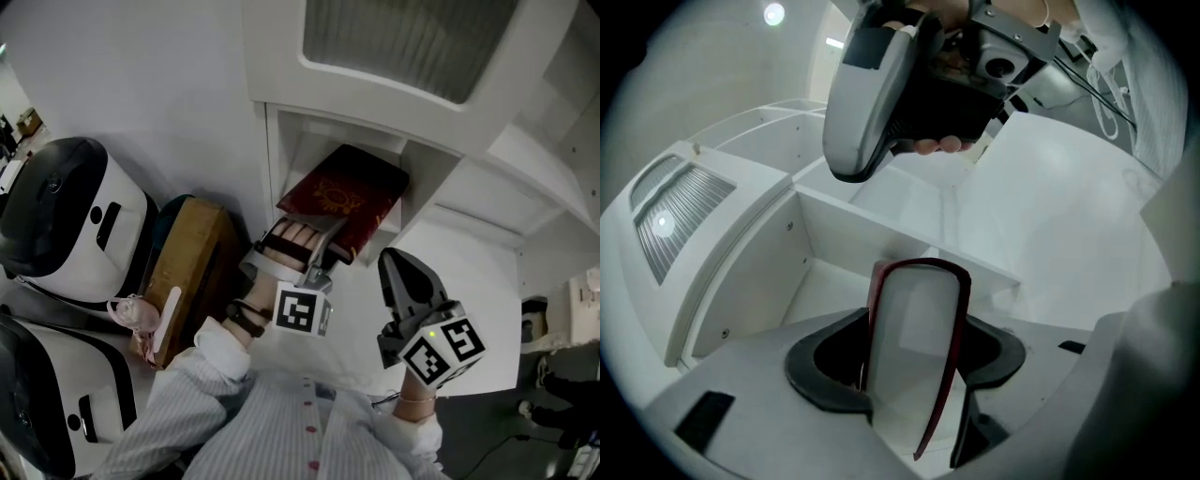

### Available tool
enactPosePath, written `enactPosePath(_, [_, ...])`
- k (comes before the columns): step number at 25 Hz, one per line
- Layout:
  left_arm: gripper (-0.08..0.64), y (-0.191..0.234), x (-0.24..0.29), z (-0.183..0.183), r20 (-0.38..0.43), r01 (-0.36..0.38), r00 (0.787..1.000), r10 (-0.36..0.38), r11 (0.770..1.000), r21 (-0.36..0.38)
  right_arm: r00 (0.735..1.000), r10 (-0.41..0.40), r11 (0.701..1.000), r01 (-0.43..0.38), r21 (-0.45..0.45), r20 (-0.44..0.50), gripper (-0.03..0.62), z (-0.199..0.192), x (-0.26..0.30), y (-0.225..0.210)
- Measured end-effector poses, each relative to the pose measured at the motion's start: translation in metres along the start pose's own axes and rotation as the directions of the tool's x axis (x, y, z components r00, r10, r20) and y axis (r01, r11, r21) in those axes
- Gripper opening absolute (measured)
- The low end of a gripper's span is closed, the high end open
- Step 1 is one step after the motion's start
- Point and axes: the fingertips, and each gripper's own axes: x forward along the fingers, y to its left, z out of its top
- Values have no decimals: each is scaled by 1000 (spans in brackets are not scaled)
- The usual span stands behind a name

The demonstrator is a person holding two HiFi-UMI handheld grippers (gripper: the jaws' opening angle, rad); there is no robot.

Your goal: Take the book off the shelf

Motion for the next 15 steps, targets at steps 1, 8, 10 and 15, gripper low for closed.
enactPosePath(1, [258,0,-4,2,7,0,1000,0,1000,-11,1000,-2,1000,2,-2,4,15,0,-3,2])
enactPosePath(8, [252,-2,-37,11,31,-11,999,12,998,-63,1000,-13,1000,14,-6,24,15,0,-25,19])
enactPosePath(10, [250,-4,-45,15,38,-12,999,15,997,-74,1000,-15,1000,15,-3,28,15,-1,-30,23])
enactPosePath(15, [247,-7,-67,19,50,-25,998,30,994,-103,999,-13,1000,13,2,34,15,-5,-39,30])
